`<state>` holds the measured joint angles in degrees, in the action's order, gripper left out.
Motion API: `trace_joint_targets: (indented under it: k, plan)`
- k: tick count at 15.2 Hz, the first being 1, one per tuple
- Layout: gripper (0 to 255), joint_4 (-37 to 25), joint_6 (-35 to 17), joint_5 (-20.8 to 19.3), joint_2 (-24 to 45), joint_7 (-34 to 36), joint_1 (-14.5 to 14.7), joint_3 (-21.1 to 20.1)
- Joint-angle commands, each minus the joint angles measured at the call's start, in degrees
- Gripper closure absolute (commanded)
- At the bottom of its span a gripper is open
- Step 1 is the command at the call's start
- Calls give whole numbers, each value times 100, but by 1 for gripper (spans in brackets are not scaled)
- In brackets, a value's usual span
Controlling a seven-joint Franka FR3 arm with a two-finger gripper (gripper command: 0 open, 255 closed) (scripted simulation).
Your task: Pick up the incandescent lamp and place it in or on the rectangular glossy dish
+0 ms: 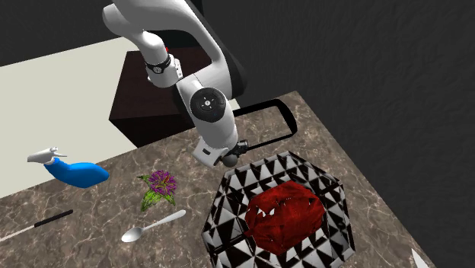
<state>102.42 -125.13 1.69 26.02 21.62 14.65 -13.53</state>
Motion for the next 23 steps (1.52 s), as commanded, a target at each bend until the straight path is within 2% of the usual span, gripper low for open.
trace_joint_targets:
  k: [1, 6, 23]
  plan:
    - [255, 0, 0, 0, 0, 0, 0, 0]
    - [255, 0, -1, 0, 0, 0, 0, 0]
    - [255, -521, 1086, 101, -578, 37, -50, -57]
